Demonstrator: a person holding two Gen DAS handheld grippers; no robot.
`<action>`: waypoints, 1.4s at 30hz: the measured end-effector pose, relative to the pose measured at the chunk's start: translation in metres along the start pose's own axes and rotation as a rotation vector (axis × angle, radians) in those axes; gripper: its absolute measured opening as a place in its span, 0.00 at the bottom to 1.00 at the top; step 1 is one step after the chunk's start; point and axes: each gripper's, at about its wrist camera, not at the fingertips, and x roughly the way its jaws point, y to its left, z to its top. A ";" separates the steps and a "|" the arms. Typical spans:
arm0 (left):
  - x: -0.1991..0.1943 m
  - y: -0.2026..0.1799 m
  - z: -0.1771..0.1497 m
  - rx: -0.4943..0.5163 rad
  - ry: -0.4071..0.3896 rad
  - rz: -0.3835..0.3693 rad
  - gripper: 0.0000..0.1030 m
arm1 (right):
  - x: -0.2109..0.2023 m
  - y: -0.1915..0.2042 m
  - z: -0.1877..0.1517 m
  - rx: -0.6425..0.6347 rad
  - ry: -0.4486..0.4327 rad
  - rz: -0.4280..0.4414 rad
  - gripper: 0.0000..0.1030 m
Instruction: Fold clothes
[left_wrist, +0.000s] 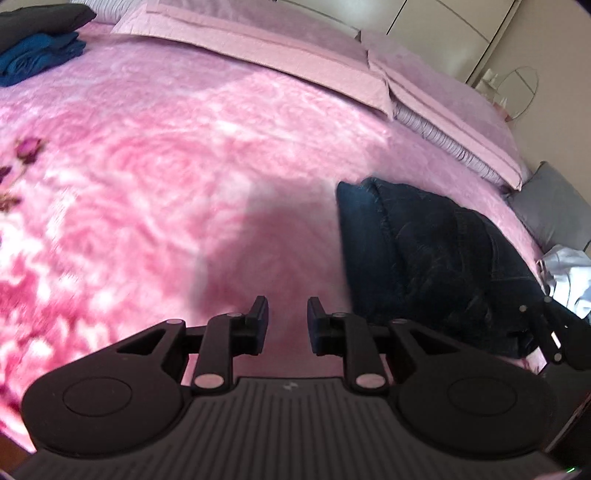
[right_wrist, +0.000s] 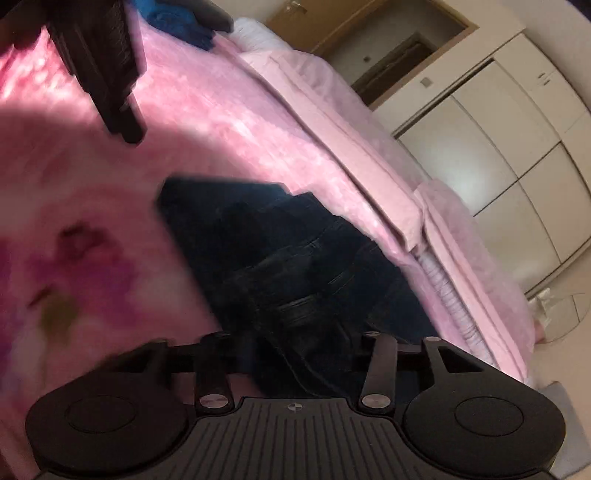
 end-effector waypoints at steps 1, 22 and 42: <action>-0.002 0.002 -0.002 0.002 0.004 0.003 0.17 | -0.004 0.005 -0.001 0.004 -0.004 -0.036 0.43; -0.016 0.007 -0.018 -0.006 0.010 -0.017 0.17 | 0.009 -0.002 -0.002 -0.043 -0.053 0.002 0.14; -0.009 0.019 -0.018 -0.045 -0.012 -0.061 0.17 | 0.008 0.004 0.028 0.118 -0.172 0.042 0.08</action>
